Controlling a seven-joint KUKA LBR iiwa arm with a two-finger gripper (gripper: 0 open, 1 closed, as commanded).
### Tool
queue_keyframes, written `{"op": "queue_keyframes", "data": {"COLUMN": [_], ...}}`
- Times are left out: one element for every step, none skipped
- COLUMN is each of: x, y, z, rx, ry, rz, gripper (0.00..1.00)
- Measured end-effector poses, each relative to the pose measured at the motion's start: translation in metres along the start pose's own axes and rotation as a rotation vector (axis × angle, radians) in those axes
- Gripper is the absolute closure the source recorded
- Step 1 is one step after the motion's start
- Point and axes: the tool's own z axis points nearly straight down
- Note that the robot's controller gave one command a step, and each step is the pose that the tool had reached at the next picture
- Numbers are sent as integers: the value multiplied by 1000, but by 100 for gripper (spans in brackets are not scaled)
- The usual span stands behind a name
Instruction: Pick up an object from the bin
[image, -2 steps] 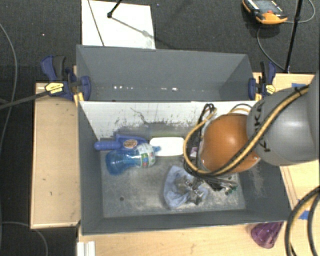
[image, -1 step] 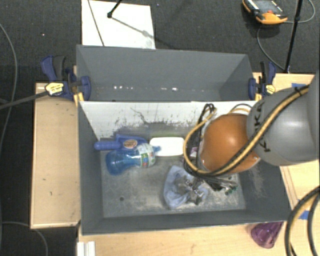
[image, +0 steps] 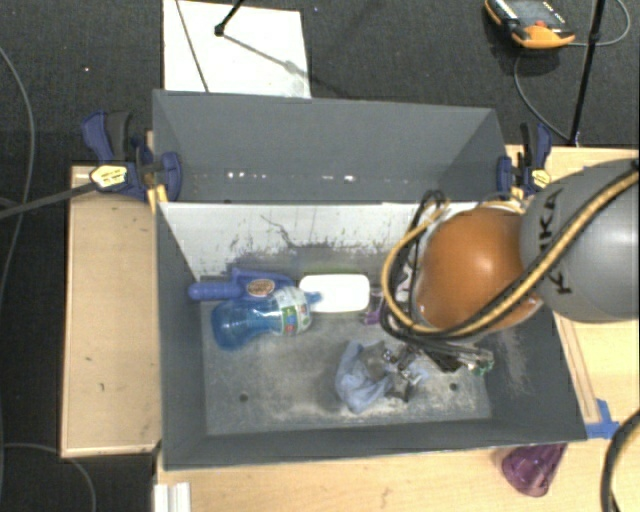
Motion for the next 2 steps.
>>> {"op": "queue_keyframes", "data": {"x": [1, -3], "y": [-1, 3], "z": [-53, -110], "rx": [4, 0], "ry": [-5, -1], "rz": [-18, 7], "gripper": [100, 100]}}
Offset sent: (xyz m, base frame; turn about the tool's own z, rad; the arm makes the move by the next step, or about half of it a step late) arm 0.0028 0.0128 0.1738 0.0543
